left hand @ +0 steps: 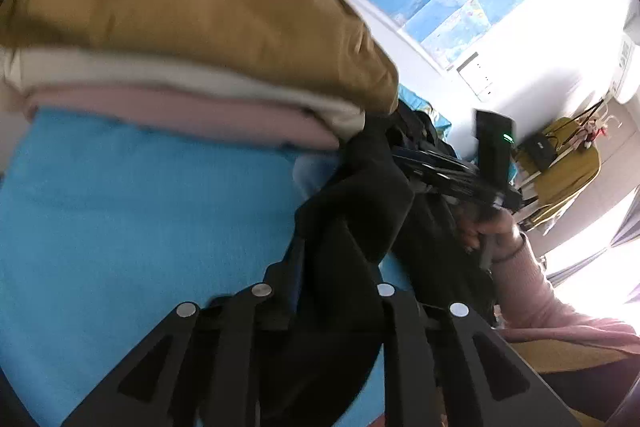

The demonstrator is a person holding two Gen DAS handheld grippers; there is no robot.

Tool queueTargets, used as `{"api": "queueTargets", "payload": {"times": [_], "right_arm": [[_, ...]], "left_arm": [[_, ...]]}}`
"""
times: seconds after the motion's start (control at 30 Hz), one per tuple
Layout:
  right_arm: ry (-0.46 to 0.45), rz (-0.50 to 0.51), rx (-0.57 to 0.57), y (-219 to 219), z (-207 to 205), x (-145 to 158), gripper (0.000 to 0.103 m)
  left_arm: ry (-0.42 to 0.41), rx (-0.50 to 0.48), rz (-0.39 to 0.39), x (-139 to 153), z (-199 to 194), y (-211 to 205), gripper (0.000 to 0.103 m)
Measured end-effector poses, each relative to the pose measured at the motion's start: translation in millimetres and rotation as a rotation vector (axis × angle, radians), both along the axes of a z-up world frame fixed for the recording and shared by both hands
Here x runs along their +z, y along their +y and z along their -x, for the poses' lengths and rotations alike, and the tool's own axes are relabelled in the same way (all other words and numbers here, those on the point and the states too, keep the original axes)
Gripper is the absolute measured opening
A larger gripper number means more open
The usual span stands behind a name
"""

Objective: Fold large clothes

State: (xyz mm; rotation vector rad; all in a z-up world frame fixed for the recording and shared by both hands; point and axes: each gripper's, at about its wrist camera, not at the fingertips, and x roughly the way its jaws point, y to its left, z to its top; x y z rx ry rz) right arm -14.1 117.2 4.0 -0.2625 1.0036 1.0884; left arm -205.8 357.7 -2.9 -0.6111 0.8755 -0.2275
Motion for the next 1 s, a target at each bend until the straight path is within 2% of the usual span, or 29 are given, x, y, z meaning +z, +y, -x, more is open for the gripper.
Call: {"api": "queueTargets", "payload": {"times": [0.07,0.13,0.2,0.3,0.37,0.43,0.53,0.63,0.7,0.77,0.8,0.83,0.9,0.97,1.0], "right_arm": [[0.006,0.035,0.017,11.0,-4.7,-15.0,0.044],[-0.011,0.048,0.027,17.8,-0.4,-18.9,0.045],[0.027,-0.018,0.059,12.7,4.5,-10.1,0.051],[0.077,-0.098,0.087,-3.9,15.4,6.3,0.057],[0.075,-0.125,0.118,-11.8,25.6,16.3,0.06],[0.065,-0.131,0.134,-19.9,37.8,22.4,0.065],[0.083,-0.125,0.157,-27.4,52.1,21.0,0.065],[0.099,-0.117,0.17,-28.9,58.7,15.2,0.065],[0.124,-0.117,0.172,-28.9,61.6,9.5,0.065],[0.133,-0.111,0.179,-25.4,68.6,4.4,0.065],[0.133,-0.106,0.182,-27.9,73.5,4.3,0.065],[0.138,-0.098,0.192,-25.2,77.5,1.8,0.065],[0.137,-0.096,0.205,-20.4,82.7,0.6,0.065],[0.133,-0.101,0.215,-19.6,86.4,0.5,0.065],[0.13,-0.105,0.217,-18.3,86.1,1.5,0.065]], "left_arm": [[0.016,-0.008,-0.023,-6.7,2.0,-8.8,0.025],[0.015,-0.038,-0.052,-7.2,8.2,-15.3,0.045],[0.019,-0.043,-0.121,-2.7,14.5,-22.5,0.061],[0.014,-0.036,-0.171,1.6,18.0,-24.6,0.062],[-0.03,-0.048,-0.189,10.7,22.7,-26.9,0.062],[-0.079,-0.081,-0.247,21.3,24.8,-36.7,0.073],[-0.108,-0.164,-0.364,27.8,22.0,-63.5,0.082],[-0.046,-0.236,-0.521,15.4,7.9,-90.3,0.082],[0.01,-0.253,-0.588,4.5,1.8,-93.7,0.08],[0.062,-0.246,-0.688,-7.3,-4.7,-94.9,0.058],[0.08,-0.231,-0.733,-10.9,-8.4,-92.9,0.031],[0.087,-0.21,-0.723,-11.3,-10.6,-86.8,0.017],[0.064,-0.147,-0.576,0.3,-12.4,-57.5,0.015],[0.036,-0.006,-0.427,16.7,-9.3,-13.8,0.015],[0.027,0.081,-0.275,22.3,-6.7,18.4,0.015]]}}
